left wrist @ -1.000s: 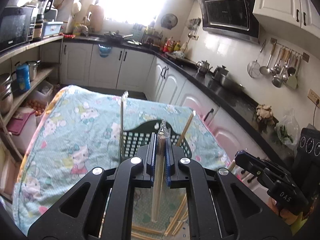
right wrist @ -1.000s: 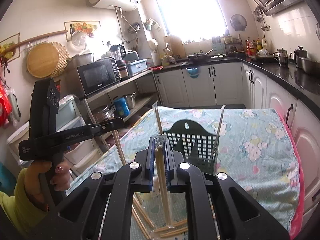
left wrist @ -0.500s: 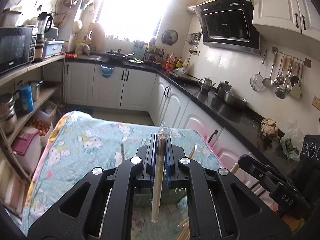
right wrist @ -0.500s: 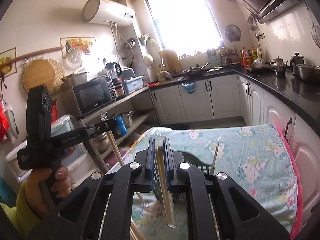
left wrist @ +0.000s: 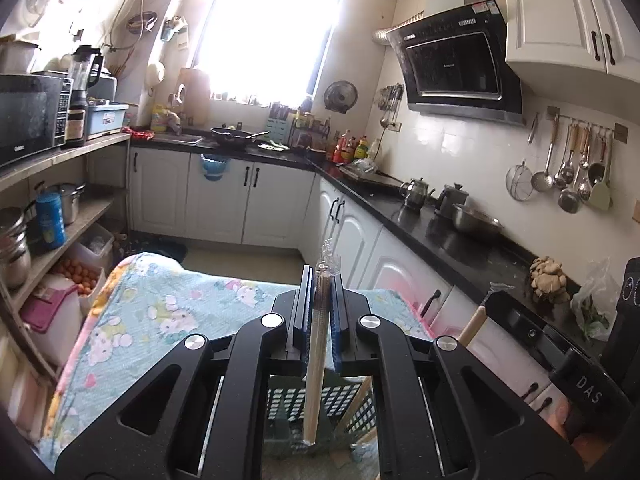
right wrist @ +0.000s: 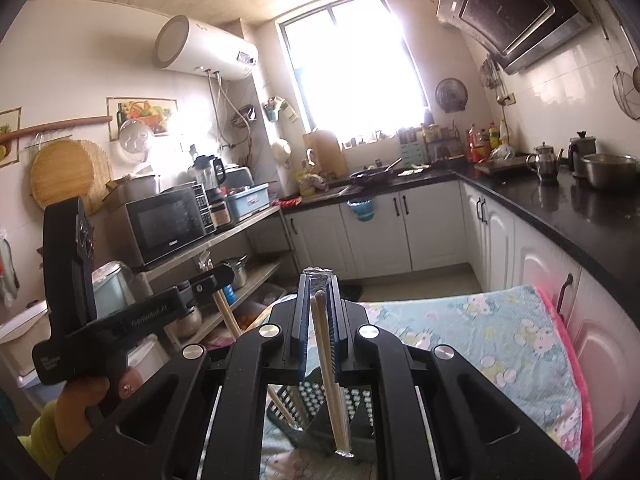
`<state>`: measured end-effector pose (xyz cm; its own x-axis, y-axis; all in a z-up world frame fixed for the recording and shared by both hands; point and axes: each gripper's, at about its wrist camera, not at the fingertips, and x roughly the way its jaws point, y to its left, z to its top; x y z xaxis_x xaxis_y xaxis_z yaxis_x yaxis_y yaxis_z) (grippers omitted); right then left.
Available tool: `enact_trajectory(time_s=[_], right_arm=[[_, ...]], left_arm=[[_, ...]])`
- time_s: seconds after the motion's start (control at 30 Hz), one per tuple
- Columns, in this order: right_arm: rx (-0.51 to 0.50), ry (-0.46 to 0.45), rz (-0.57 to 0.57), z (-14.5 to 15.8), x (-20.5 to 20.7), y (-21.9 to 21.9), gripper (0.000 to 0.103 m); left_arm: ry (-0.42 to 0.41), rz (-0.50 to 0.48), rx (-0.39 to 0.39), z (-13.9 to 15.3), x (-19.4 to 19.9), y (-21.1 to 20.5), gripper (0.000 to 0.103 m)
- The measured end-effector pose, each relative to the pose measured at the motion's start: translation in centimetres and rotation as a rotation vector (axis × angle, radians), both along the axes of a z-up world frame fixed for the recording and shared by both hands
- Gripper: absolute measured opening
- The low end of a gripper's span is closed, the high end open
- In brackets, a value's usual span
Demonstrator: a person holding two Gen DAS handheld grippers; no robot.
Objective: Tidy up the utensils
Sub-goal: 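Lift the chopsticks upright and lower both tools into the green basket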
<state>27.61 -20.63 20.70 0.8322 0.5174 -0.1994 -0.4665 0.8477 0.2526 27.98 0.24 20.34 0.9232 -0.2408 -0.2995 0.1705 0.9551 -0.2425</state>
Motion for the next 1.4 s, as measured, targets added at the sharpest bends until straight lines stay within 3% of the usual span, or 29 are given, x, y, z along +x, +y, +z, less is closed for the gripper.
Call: enact_trajectory(time_s=[0.57,1.4], right_arm=[[0.04,-0.039,-0.078,-2.6,2.6,-1.3,0.009],[0.078,0.038,-0.119,-10.9,4.8,-0.6,0.009]], left_arm=[[0.02,0.01,-0.012,-4.6,3.8,-0.8,0.003],[0.09,0.002,0.013,-11.3,4.4,-1.4,0.003]])
